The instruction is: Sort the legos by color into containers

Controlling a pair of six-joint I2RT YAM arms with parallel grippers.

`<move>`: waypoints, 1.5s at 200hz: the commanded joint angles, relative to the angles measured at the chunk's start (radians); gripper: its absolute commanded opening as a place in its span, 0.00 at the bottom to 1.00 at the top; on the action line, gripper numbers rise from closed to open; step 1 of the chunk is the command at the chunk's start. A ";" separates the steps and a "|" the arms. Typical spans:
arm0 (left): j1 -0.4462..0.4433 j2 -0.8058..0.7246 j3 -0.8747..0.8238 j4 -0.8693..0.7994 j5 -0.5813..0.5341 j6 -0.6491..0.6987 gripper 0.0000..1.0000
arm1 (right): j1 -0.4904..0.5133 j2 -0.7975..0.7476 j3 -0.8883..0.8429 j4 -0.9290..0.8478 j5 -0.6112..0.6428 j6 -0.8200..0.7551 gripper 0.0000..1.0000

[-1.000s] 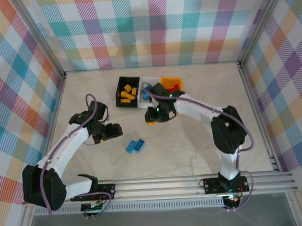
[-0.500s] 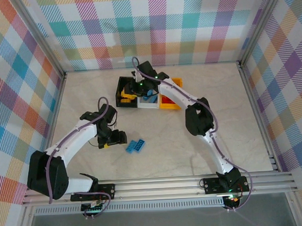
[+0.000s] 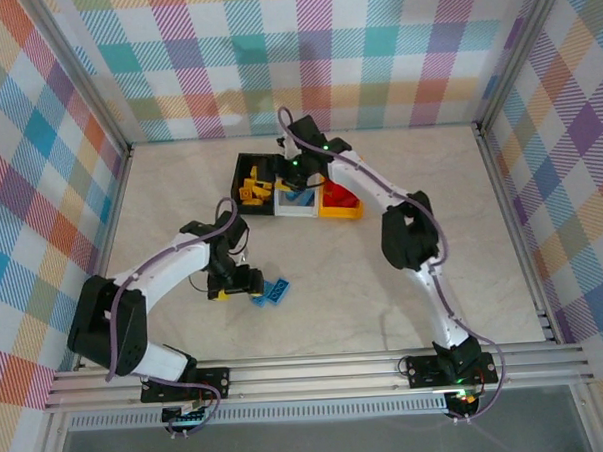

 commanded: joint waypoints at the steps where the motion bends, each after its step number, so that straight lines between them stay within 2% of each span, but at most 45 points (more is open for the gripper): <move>1: -0.021 0.046 0.050 0.038 0.000 0.029 0.78 | 0.005 -0.244 -0.226 0.010 0.018 -0.059 0.67; 25: -0.034 0.101 0.099 0.074 0.023 0.038 0.78 | 0.005 -0.437 -0.495 0.016 0.055 -0.067 0.68; 72: -0.178 0.245 0.264 0.058 -0.005 0.153 0.78 | -0.013 -0.715 -0.872 0.029 0.133 -0.043 0.70; 113: -0.196 0.358 0.352 0.064 -0.024 0.228 0.73 | -0.022 -0.912 -1.060 0.036 0.177 -0.007 0.70; 154: -0.203 0.425 0.403 0.050 -0.025 0.249 0.66 | -0.038 -1.050 -1.175 0.012 0.212 0.008 0.71; 193: -0.239 0.433 0.381 0.039 -0.042 0.233 0.61 | -0.060 -1.078 -1.216 0.023 0.212 0.006 0.72; 300: -0.261 0.390 0.294 0.011 -0.113 0.226 0.60 | -0.062 -1.031 -1.257 0.087 0.191 0.032 0.73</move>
